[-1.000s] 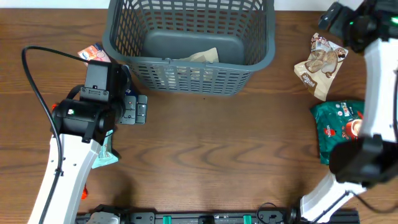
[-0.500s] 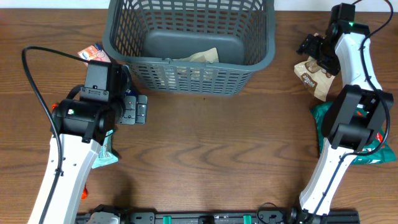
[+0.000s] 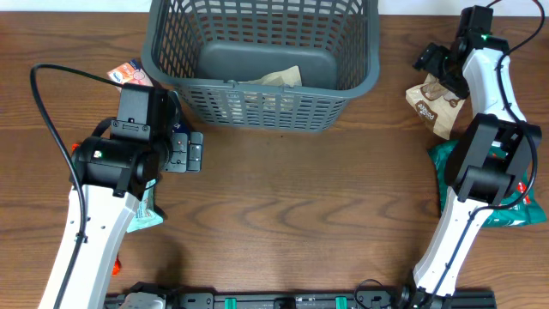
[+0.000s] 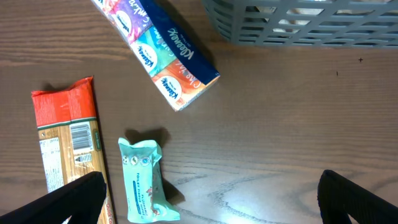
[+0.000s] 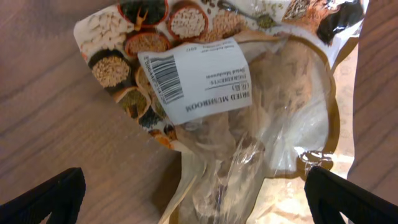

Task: Pack container
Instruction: 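Grasp the dried-mushroom bag with the right gripper, then lower the mushroom bag into the basket and release it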

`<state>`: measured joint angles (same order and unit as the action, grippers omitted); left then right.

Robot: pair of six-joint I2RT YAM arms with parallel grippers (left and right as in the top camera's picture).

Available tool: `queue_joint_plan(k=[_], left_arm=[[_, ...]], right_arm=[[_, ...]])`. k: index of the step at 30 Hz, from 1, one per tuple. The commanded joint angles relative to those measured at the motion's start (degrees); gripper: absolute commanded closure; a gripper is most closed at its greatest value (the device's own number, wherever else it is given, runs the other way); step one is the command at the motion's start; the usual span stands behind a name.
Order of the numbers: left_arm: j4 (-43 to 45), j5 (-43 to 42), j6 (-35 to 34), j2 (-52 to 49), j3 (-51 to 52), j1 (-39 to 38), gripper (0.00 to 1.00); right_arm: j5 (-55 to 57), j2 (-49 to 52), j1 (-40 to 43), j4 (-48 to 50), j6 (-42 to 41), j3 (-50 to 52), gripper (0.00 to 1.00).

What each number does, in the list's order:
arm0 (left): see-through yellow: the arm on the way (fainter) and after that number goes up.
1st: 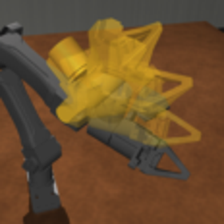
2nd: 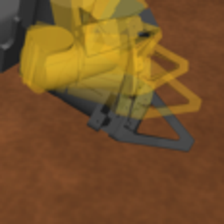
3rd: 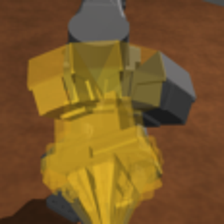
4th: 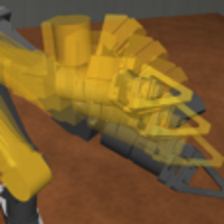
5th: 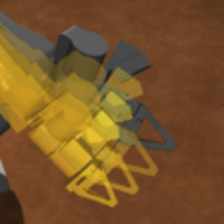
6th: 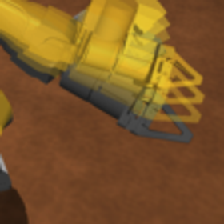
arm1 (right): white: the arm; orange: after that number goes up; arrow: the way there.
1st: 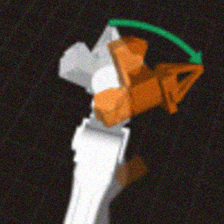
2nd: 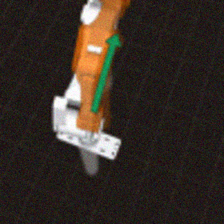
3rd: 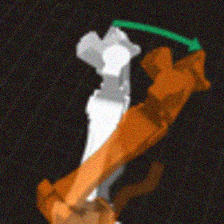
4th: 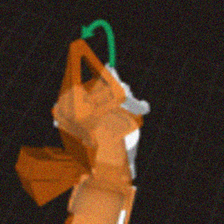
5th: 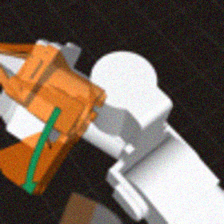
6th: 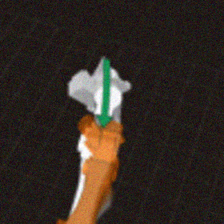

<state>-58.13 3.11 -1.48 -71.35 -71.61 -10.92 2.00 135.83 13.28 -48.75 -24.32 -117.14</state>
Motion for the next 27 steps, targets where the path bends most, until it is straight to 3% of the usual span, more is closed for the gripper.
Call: queue_joint_plan(k=[1, 9, 10, 11, 13, 15, 16, 17, 27], left_arm=[[-0.3, -0.2, 0.3, 0.3, 0.2, 0.2, 0.01], [-0.3, -0.2, 0.3, 0.3, 0.2, 0.2, 0.01], [-0.3, -0.2, 0.3, 0.3, 0.2, 0.2, 0.01], [-0.3, -0.2, 0.3, 0.3, 0.2, 0.2, 0.01], [-0.3, -0.2, 0.3, 0.3, 0.2, 0.2, 0.01], [-0.3, -0.2, 0.3, 0.3, 0.2, 0.2, 0.01], [-0.3, -0.2, 0.3, 0.3, 0.2, 0.2, 0.01], [-0.3, -0.2, 0.3, 0.3, 0.2, 0.2, 0.01], [-0.3, -0.2, 0.3, 0.3, 0.2, 0.2, 0.01]], right_arm=[[0.8, 3.3, 0.8, -0.4, 0.9, -0.1, 0.01], [0.8, 5.6, 1.0, -0.9, 2.8, -0.1, 0.02], [0.8, 5.6, 1.0, -0.9, 3.8, -0.1, 0.08], [0.8, 5.7, 1.0, -0.9, 4.3, -0.1, 0.14], [0.8, 5.7, 1.1, -0.9, 5.5, -0.1, 0.37], [0.8, 5.7, 1.0, -1.0, 5.8, -0.1, 0.68], [0.7, 5.7, 1.0, -1.2, 5.7, -0.1, 0.9], [0.4, 5.7, 1.0, -1.4, 5.7, -0.1, 0.97], [-2.4, 0.1, 0.2, -2.1, 9.8, -0.3, 0.99]])
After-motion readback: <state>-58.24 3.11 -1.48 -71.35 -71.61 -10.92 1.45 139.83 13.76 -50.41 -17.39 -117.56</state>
